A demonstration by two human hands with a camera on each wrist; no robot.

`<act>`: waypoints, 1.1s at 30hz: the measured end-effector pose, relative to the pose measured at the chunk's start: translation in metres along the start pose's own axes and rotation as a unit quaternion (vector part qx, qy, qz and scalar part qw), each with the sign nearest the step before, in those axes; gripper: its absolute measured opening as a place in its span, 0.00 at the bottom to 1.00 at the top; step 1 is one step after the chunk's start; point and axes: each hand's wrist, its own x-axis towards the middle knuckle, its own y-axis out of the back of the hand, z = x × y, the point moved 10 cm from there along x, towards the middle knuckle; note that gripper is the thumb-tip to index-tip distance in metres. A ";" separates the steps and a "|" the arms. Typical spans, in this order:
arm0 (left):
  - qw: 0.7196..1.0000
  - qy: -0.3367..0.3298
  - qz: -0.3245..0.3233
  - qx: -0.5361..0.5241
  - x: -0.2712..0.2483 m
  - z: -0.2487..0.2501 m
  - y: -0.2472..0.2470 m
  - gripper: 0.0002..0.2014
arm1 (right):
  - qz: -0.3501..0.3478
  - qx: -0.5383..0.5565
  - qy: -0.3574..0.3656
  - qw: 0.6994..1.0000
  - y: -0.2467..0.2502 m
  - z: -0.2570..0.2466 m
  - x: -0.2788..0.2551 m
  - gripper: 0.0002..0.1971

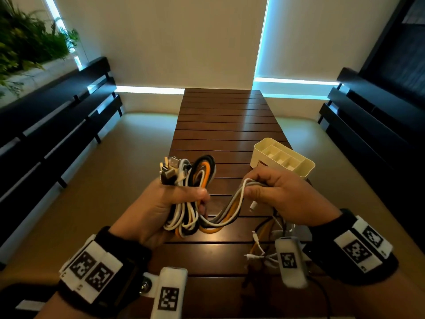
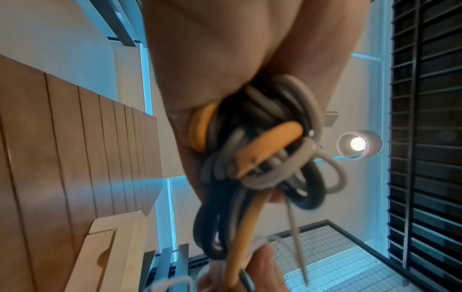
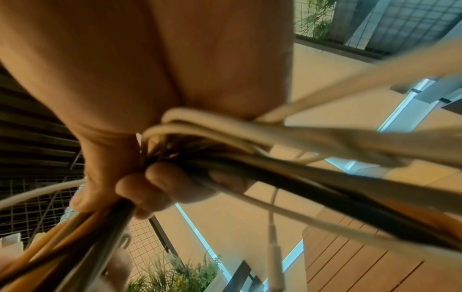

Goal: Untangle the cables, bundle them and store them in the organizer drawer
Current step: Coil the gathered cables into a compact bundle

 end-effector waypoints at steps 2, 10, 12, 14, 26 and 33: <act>1.000 0.024 -0.017 -0.008 -0.002 -0.009 -0.007 0.22 | 0.004 -0.010 0.004 1.000 -0.001 -0.004 0.002 0.09; 0.994 0.026 -0.106 -0.026 -0.006 -0.011 -0.035 0.15 | 0.010 0.007 0.013 1.000 -0.002 -0.018 0.015 0.11; 0.993 0.023 -0.107 -0.041 -0.005 -0.010 -0.034 0.14 | 0.009 0.009 0.013 1.000 -0.004 -0.020 0.018 0.11; 0.995 0.012 -0.083 -0.049 -0.003 -0.011 -0.029 0.13 | 0.010 0.014 -0.004 1.000 -0.006 -0.016 0.022 0.14; 0.995 -0.003 0.076 -0.071 0.013 -0.019 0.011 0.15 | 0.076 0.076 -0.046 0.993 -0.010 -0.003 0.006 0.12; 0.989 0.022 0.040 -0.139 0.013 -0.027 -0.004 0.11 | 0.098 0.171 -0.029 0.980 -0.029 0.002 0.004 0.05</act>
